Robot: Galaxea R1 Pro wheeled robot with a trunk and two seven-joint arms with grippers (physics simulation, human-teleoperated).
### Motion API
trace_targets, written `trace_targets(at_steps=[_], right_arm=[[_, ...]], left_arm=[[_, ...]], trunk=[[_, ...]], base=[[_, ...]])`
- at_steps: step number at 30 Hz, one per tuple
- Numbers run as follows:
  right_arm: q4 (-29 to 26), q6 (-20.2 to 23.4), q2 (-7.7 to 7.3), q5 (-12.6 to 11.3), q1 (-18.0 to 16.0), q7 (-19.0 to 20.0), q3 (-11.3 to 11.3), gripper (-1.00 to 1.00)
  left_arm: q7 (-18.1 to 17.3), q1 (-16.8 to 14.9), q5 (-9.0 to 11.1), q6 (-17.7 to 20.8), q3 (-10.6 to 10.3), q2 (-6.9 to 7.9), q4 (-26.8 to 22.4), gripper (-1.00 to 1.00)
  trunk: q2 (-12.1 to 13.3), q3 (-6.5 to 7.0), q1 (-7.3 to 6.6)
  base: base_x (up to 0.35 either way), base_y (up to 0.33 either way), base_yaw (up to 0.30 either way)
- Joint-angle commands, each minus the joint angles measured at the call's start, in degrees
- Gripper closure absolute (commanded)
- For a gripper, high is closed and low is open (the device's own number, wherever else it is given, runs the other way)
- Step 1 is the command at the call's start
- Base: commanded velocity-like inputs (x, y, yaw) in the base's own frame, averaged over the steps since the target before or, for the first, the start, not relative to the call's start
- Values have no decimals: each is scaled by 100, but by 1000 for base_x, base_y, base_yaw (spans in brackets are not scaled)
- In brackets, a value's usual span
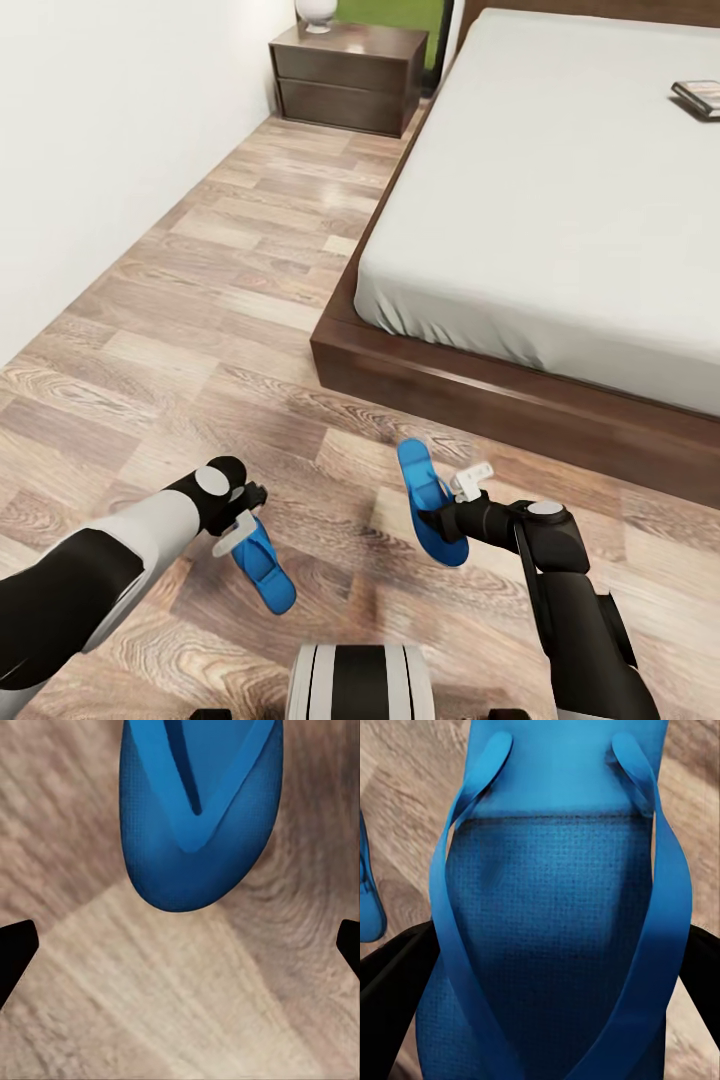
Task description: In the bedroom, move the book from the bed onto either nightstand, and place the two sandals side by side next to the bed.
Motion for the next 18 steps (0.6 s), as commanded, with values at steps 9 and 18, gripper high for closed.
trace_targets(at_steps=[9,18], right_arm=[[-6,18,6,45,-4,57,-11,100],[-6,18,6,45,-4,57,-11,100]], left_arm=[[-33,-257,-37,-38,30,-92,-9,-100],[-44,-310,-35,-46,30,-149,-1,-100]], trunk=[[-14,-204,22],[-26,-403,45]], base=[[0,0,0],[0,0,0]])
